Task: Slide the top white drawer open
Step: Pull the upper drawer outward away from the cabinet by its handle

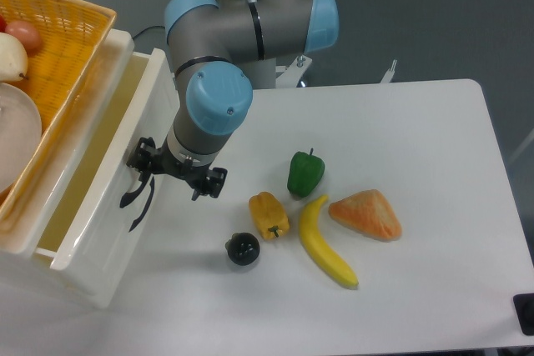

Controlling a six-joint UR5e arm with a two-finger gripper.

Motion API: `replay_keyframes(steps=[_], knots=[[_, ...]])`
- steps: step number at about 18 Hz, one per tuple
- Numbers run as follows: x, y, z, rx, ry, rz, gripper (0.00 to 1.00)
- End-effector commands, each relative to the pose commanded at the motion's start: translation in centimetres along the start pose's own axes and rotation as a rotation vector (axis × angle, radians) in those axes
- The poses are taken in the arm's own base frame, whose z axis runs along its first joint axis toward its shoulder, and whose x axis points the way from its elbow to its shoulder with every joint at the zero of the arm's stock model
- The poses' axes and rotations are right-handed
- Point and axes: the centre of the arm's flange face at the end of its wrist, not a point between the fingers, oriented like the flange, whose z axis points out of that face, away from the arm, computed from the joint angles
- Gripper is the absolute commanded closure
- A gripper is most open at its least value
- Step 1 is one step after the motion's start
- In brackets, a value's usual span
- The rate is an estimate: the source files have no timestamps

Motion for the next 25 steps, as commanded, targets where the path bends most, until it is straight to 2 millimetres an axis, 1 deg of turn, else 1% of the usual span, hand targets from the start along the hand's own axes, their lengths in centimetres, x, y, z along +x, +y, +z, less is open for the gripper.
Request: replay_keyframes(steps=[6,8,10,15,18,22,25], knots=[[-0.2,0.0,0.0,-0.003,-0.007,0.000,0.00],[-0.4,-0.1,-0.6,0.006,-0.011,0.000,0.00],[-0.5,-0.3,-0.7,0.009,-0.013,0.000,0.00],[-0.7,-0.6,-0.6,0.010,-0.015,0.023,0.00],[-1.3,-0.6,-0.7,0.011,-0.015,0.022,0.00],[-1.3,-0.6,-0.7,0.013,-0.017,0.028,0.00],[-1.7,-0.6,-0.9,-0.003,-0.044,0.027,0.00]])
